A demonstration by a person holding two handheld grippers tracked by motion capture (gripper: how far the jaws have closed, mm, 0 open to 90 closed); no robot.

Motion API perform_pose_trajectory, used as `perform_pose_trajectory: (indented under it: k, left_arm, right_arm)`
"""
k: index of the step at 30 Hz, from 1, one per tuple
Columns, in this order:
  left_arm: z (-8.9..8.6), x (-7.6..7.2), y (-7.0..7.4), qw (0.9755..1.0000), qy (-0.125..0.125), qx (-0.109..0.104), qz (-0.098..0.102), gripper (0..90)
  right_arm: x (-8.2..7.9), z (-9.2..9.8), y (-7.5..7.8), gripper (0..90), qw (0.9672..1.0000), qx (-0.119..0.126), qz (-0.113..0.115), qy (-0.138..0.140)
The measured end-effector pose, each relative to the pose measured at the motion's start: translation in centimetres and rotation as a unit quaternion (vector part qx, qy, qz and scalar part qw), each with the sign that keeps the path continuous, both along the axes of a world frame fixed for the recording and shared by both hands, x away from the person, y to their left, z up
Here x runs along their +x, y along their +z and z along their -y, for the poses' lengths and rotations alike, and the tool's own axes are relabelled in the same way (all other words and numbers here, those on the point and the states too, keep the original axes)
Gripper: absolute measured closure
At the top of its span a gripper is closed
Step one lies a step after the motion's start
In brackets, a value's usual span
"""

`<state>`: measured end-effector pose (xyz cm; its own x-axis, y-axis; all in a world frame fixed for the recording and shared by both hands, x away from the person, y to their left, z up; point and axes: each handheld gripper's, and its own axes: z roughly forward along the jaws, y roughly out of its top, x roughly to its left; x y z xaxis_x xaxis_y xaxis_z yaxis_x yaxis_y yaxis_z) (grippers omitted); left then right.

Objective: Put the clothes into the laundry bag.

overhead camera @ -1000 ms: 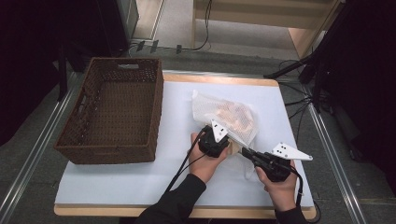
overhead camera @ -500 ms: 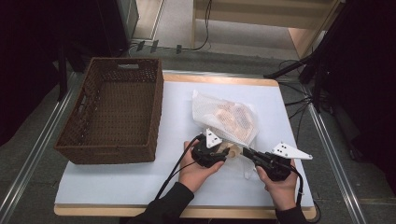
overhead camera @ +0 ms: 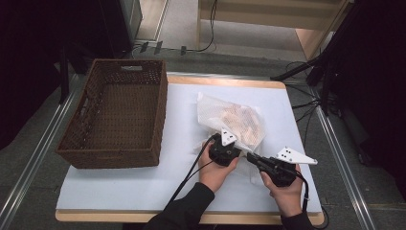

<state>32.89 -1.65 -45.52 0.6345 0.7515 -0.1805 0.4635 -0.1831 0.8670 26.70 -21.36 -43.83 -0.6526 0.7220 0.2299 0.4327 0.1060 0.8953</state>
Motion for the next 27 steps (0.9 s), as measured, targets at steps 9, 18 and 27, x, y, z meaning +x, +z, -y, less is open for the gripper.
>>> perform_pose_trajectory:
  k: [9,18,27]
  left_arm:
    - [0.1,1.3,-1.9,0.9958,-0.051,0.055,-0.053,61.6]
    - [-4.7,-2.9,-0.8,0.9934,-0.064,0.088,-0.036,44.9]
    - [-4.8,-3.3,-2.1,0.9879,-0.018,0.146,-0.049,57.2]
  right_arm:
    - [0.2,0.4,-0.2,88.4,1.0,0.0,-0.004,-0.005]
    - [0.2,0.4,-0.2,88.4,1.0,-0.002,-0.006,-0.007]
    - [0.2,-0.1,-0.3,88.4,0.9999,-0.008,-0.006,-0.004]
